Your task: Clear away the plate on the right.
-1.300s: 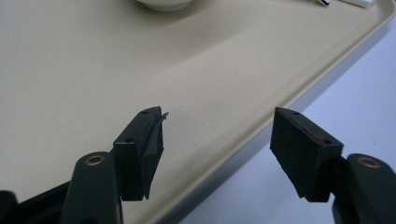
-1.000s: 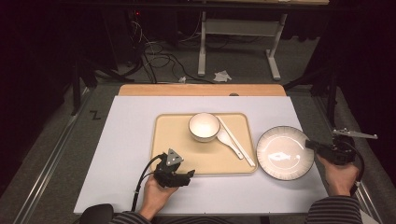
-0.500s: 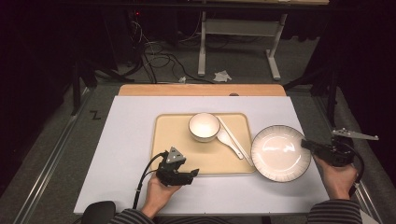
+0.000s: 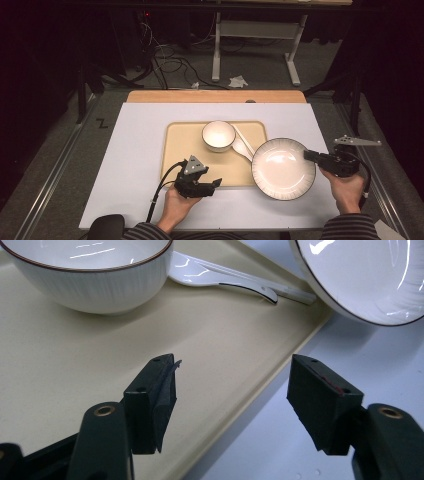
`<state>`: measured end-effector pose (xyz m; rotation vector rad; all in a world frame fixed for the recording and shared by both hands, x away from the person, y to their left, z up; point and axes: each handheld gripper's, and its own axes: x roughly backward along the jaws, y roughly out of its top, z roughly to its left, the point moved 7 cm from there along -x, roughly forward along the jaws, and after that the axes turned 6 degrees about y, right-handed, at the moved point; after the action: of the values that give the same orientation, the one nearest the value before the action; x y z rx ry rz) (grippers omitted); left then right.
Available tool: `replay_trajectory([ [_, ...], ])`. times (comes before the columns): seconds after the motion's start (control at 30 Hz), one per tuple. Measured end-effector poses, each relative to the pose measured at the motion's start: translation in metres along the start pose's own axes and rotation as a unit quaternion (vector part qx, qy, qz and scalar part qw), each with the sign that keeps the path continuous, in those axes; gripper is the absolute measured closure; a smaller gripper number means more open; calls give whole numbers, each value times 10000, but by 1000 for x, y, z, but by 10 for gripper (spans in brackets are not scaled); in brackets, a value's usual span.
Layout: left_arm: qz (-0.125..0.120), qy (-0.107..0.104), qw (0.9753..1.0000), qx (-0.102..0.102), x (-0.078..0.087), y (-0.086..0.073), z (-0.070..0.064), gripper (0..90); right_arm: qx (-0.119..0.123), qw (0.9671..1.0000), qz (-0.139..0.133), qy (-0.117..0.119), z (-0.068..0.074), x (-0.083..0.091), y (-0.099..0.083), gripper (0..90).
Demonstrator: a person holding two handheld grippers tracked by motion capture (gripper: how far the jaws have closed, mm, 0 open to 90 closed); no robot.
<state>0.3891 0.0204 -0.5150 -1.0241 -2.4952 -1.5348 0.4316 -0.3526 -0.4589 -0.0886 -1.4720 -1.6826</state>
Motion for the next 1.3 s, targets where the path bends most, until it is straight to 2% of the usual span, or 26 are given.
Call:
replay_trajectory([
  [0.07, -25, -50, 10000, -39, 0, 1, -3, 366, 57, 9999, 28, 83, 7, -3, 1, 868],
  [0.13, -117, -217, 9997, -53, 2, 3, -9, 370, 119, 9998, 70, 147, 14, -6, 2, 868],
  [0.23, -168, -290, 9994, -128, 2, 5, -14, 369, 168, 9995, 131, 241, 24, -11, 2, 868],
  [0.3, -184, -310, 9993, -36, 0, 7, -19, 368, 223, 9991, 169, 311, 30, -15, 2, 868],
  [0.47, -102, -352, 9993, 27, -2, 7, -25, 363, 336, 9980, 261, 475, 41, -25, 3, 868],
  [0.6, -76, -395, 9988, 268, -5, 11, -29, 362, 447, 9968, 321, 577, 52, -32, 4, 868],
  [0.7, -61, -376, 9987, 331, -6, 13, -30, 373, 479, 9955, 386, 719, 62, -40, 5, 868],
  [0.77, -16, -378, 9989, 284, -5, 13, -30, 389, 514, 9945, 423, 806, 69, -45, 7, 868],
  [0.9, 1, -364, 9986, 380, -4, 12, -32, 417, 731, 9915, 520, 944, 86, -59, 10, 867],
  [0.97, 0, -347, 9986, 396, -2, 13, -32, 439, 888, 9895, 524, 1008, 96, -66, 12, 867],
  [1.03, 36, -318, 9988, 360, -1, 12, -33, 474, 931, 9878, 581, 1105, 103, -71, 13, 866],
  [1.13, 63, -252, 9992, 312, 2, 10, -32, 565, 1077, 9843, 674, 1228, 115, -82, 14, 866],
  [1.2, 41, -235, 9990, 368, 3, 11, -32, 613, 1198, 9817, 738, 1286, 122, -87, 15, 866],
  [1.27, 69, -179, 9991, 390, 2, 9, -30, 706, 1307, 9788, 767, 1379, 130, -92, 16, 866],
  [1.3, 138, -162, 9989, 421, 2, 8, -29, 726, 1321, 9776, 786, 1438, 133, -95, 16, 866],
])
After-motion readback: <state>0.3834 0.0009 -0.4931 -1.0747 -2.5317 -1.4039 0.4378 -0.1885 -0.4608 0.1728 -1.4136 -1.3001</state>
